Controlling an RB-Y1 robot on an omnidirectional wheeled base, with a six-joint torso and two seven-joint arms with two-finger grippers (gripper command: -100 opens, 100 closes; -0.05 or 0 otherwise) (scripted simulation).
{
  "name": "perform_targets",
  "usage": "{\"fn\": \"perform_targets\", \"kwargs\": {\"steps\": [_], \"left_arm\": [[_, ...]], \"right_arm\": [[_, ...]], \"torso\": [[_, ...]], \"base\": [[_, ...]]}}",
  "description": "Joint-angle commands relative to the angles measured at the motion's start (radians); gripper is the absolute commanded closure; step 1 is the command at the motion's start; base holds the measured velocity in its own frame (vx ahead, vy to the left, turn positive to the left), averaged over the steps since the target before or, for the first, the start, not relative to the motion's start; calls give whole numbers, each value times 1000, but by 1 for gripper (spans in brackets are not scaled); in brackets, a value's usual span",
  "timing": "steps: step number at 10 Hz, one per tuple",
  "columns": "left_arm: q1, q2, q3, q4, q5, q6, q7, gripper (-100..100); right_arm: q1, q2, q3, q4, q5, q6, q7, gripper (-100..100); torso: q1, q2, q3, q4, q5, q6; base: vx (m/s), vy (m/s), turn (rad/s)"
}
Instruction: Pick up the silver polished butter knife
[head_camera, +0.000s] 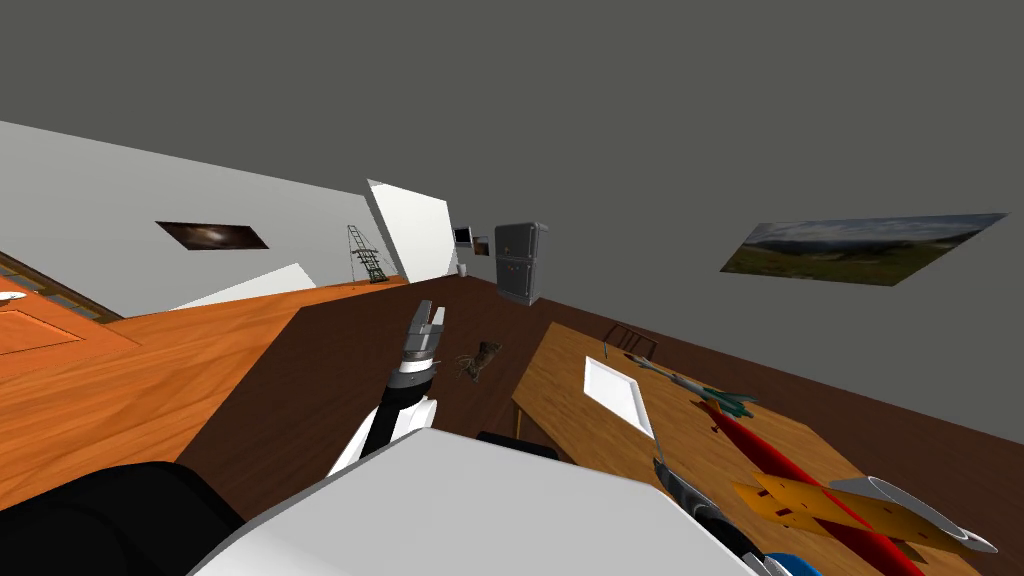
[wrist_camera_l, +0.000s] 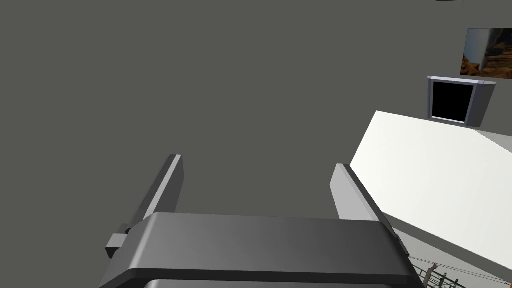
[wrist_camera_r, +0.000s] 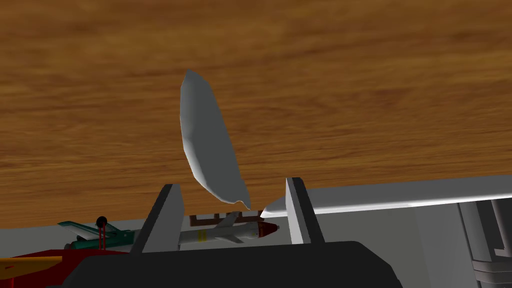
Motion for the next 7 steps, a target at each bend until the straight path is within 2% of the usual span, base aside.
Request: {"fn": "perform_targets", "kwargs": {"steps": [1,4,5,6,7], "left_arm": [[0,0,0,0,0,0,0,0],[0,0,0,0,0,0,0,0],[0,0,0,0,0,0,0,0],[0,0,0,0,0,0,0,0],[0,0,0,0,0,0,0,0]], "right_arm": [[0,0,0,0,0,0,0,100],[0,0,1,-1,1,-1,2,100],[0,0,1,0,1,0,1,0],[-15,6,15,-13,-34,42,17,100],[-36,11,33,-26,-67,75,34,100]], "torso": [[0,0,0,0,0,0],[-2,0,0,0,-1,1],[-2,0,0,0,-1,1],[-2,0,0,0,-1,1],[-3,-1,0,1,-1,-1]], "base": [[0,0,0],[0,0,0],[0,0,0],[0,-28,123],[-70,-83,293]]}}
